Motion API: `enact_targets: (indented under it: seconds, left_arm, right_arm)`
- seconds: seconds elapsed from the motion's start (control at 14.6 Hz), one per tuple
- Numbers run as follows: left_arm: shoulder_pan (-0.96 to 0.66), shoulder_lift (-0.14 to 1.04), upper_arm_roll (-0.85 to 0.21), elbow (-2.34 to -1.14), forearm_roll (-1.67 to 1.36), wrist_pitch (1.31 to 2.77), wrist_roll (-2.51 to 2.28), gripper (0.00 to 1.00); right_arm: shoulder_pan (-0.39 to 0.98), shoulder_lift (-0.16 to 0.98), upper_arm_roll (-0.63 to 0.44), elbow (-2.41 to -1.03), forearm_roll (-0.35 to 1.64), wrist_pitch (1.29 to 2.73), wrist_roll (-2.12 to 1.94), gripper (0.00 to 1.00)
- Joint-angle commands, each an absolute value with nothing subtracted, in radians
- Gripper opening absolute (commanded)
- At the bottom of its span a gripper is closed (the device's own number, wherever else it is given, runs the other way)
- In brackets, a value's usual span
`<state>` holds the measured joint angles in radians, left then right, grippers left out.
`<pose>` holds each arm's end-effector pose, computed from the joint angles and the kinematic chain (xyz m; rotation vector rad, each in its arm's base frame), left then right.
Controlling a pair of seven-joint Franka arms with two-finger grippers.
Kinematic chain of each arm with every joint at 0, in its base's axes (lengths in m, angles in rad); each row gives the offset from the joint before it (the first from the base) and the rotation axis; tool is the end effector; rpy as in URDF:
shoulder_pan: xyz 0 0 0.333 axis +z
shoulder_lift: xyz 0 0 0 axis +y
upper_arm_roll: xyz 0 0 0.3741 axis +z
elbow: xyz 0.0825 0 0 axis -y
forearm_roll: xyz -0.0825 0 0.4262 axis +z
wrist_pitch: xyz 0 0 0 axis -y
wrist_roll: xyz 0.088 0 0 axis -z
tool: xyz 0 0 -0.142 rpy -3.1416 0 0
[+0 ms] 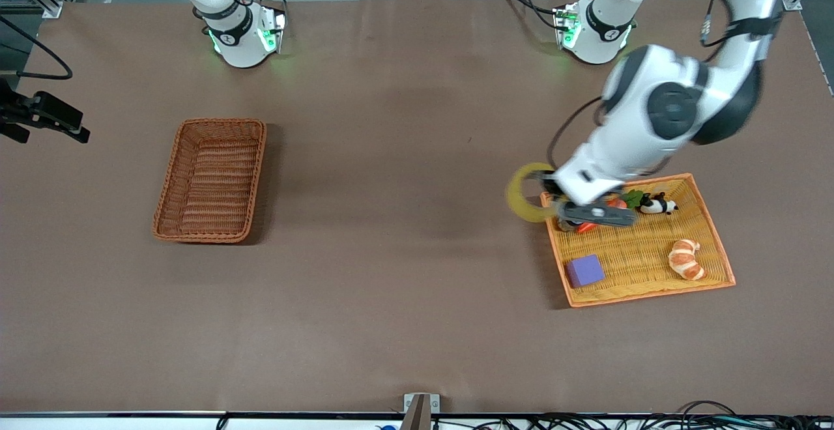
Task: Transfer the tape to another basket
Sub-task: 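Lift the tape roll with the left gripper while the right gripper reaches toward it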
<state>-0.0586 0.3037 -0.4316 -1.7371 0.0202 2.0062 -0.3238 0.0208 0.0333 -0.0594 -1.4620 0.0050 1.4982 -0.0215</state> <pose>0.6192 -0.3024 0.4182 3.0354 -0.2403 -0.0741 0.6017 -0.0218 0.6768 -3.1386 0.0262 -0.0048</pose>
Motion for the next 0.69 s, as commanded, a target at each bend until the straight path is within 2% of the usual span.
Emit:
enact_targets:
  seconds: [0.0, 0.14, 0.27, 0.48, 0.62]
  left_arm:
    - [-0.187, 0.44, -0.433, -1.596, 0.081, 1.999, -0.469, 0.06]
    - [-0.262, 0.509, -0.434, -1.53, 0.15, 1.999, -0.599, 0.08]
    - [-0.345, 0.599, -0.428, -1.432, 0.207, 1.999, -0.713, 0.03]
    - [-0.434, 0.702, -0.425, -1.35, 0.233, 1.999, -0.828, 0.02]
    - [-0.516, 0.751, -0.378, -1.309, 0.253, 2.005, -0.856, 0.01]
  right_arm:
    - [0.023, 0.02, -0.058, -1.468, 0.003, 1.5, -0.011, 1.0]
    - [0.017, 0.023, -0.058, -1.468, 0.011, 1.499, -0.012, 1.0]
    - [0.015, 0.023, -0.06, -1.47, 0.015, 1.496, -0.012, 1.0]
    - [0.017, 0.023, -0.061, -1.473, 0.014, 1.496, -0.012, 1.0]
    - [0.018, 0.021, -0.061, -1.474, 0.014, 1.49, -0.012, 1.0]
